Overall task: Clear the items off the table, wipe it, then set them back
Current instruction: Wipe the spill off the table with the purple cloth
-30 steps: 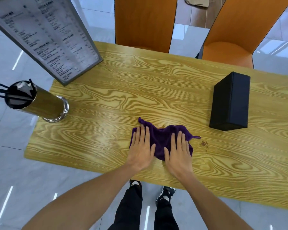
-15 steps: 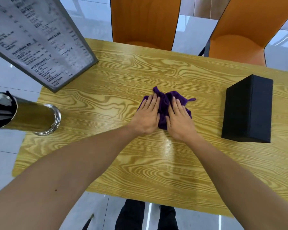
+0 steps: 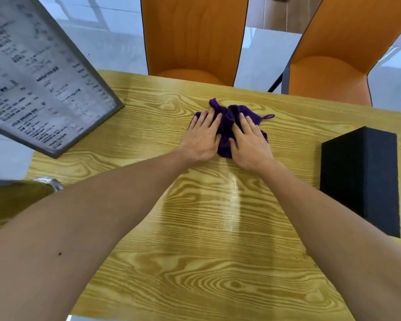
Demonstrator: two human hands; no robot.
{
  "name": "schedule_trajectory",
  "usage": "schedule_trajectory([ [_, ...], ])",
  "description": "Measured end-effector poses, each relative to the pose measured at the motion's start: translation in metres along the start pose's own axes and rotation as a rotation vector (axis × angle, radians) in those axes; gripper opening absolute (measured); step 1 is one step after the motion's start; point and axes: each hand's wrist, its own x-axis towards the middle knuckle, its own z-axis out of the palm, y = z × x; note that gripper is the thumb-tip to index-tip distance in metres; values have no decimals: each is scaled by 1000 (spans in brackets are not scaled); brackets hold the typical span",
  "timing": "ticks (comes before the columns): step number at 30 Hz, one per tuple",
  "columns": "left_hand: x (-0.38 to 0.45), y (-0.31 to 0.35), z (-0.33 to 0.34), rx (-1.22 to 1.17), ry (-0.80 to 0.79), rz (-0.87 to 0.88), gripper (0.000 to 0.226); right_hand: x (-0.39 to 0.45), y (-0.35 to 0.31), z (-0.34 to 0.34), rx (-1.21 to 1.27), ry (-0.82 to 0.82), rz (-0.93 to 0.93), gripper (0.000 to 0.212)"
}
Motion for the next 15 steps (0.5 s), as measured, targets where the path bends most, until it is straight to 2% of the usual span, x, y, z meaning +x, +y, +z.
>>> schedule_trajectory([
  [8,-23,14,5,-198,139,-2,64,-11,-9,-2,114,31,16,49],
  [15,-97,34,40,43,208,-55,61,-81,-16,31,80,96,-57,51],
])
